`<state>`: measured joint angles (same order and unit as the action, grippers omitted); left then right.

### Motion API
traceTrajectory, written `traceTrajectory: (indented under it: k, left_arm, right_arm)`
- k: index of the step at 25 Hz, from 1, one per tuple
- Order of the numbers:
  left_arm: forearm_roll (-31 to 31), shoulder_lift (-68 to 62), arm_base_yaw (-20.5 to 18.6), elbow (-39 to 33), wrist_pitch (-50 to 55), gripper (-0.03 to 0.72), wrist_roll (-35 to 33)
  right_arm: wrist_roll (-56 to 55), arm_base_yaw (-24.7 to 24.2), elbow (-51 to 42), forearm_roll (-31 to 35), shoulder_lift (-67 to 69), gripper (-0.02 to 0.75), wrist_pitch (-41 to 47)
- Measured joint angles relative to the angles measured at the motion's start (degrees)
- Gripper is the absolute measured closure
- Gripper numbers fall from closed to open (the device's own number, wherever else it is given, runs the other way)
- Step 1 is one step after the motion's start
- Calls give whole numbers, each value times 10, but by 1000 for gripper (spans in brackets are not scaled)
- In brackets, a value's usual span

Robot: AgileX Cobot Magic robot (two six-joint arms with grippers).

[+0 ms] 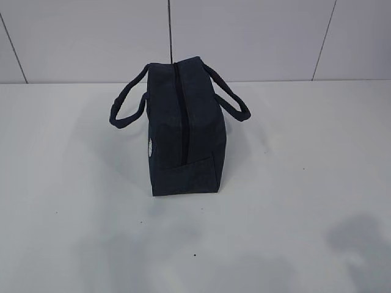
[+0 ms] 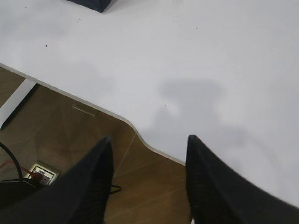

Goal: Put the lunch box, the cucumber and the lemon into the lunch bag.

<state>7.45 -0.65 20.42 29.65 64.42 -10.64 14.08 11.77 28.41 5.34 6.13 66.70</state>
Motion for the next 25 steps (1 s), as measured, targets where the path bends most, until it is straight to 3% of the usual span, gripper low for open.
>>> traceTrajectory:
  k: [16,21,25]
  left_arm:
    - [-4,0,-9,-1,-3,421,1]
    - [-5,0,-82,-1,-5,435,1]
    - [-6,0,-149,-1,-5,437,1]
  right_arm:
    - [-1,-4,0,-2,-50,355,-3]
    - [-1,-72,0,-3,-70,355,-4]
    - [-1,-83,0,-3,-70,355,-4]
